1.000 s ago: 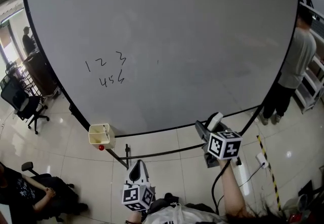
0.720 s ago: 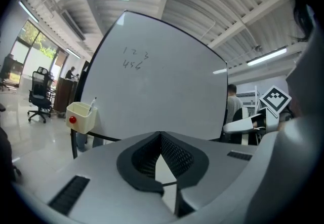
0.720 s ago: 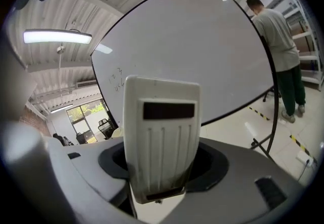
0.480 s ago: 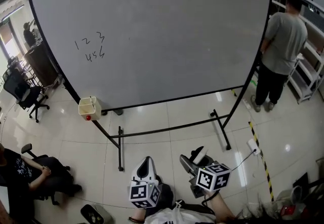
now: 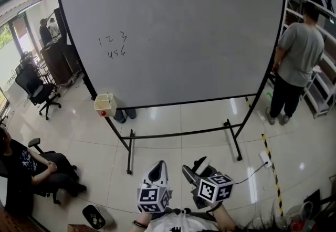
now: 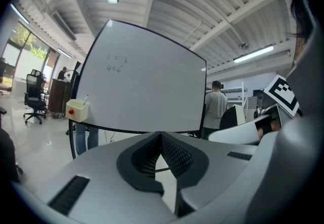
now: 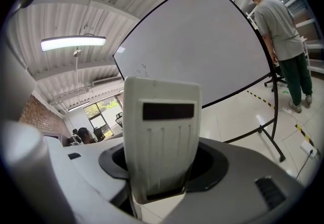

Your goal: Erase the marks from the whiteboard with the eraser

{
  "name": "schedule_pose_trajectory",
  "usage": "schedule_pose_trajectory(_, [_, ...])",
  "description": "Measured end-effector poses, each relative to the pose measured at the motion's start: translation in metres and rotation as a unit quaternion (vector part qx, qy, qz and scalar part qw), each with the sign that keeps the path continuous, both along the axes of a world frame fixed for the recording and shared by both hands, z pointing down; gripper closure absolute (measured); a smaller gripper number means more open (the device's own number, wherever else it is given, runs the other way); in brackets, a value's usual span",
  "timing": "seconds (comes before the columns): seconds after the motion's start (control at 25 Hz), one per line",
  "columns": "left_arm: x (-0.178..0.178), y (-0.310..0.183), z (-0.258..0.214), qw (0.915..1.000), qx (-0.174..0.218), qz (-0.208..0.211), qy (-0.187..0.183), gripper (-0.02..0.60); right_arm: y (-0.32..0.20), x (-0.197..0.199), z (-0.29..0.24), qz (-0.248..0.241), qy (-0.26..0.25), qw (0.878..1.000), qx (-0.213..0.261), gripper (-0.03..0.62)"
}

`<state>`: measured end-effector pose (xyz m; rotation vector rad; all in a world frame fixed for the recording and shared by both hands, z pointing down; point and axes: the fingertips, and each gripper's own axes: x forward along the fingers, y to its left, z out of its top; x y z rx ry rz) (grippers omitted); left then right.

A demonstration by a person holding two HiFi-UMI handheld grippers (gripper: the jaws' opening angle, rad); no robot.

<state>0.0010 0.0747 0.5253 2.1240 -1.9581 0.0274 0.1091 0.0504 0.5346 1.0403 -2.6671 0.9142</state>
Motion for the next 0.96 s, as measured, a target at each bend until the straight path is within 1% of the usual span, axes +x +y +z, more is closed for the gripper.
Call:
schedule_pose_trajectory(0.08, [-0.006, 0.004, -0.002, 1.0000, 0.002, -0.003, 0.005, 0.594, 0.001, -0.003, -0.002, -0.001, 0.010, 1.000, 0.004, 0.318])
schedule_pose_trajectory(0.24, [-0.024, 0.018, -0.006, 0.9998, 0.003, -0.016, 0.005, 0.594, 0.009, -0.020, -0.006, -0.011, 0.015, 1.000, 0.005, 0.319])
schedule_pose_trajectory(0.36, [-0.035, 0.027, -0.007, 0.9997, 0.001, -0.024, 0.001, 0.594, 0.018, -0.034, -0.002, -0.022, 0.025, 0.999, 0.007, 0.319])
schedule_pose_trajectory(0.52, [-0.044, 0.034, -0.002, 0.9996, 0.002, -0.027, 0.005, 0.594, 0.029, -0.043, 0.003, -0.030, 0.042, 0.999, 0.010, 0.318])
schedule_pose_trajectory(0.76, [-0.043, 0.033, -0.006, 0.9996, 0.010, -0.026, 0.009, 0.594, 0.034, -0.041, 0.008, -0.028, 0.055, 0.998, 0.007, 0.319])
schedule_pose_trajectory(0.96, [-0.039, 0.036, -0.008, 0.9997, 0.008, -0.019, 0.009, 0.594, 0.035, -0.037, 0.010, -0.021, 0.055, 0.998, 0.000, 0.318])
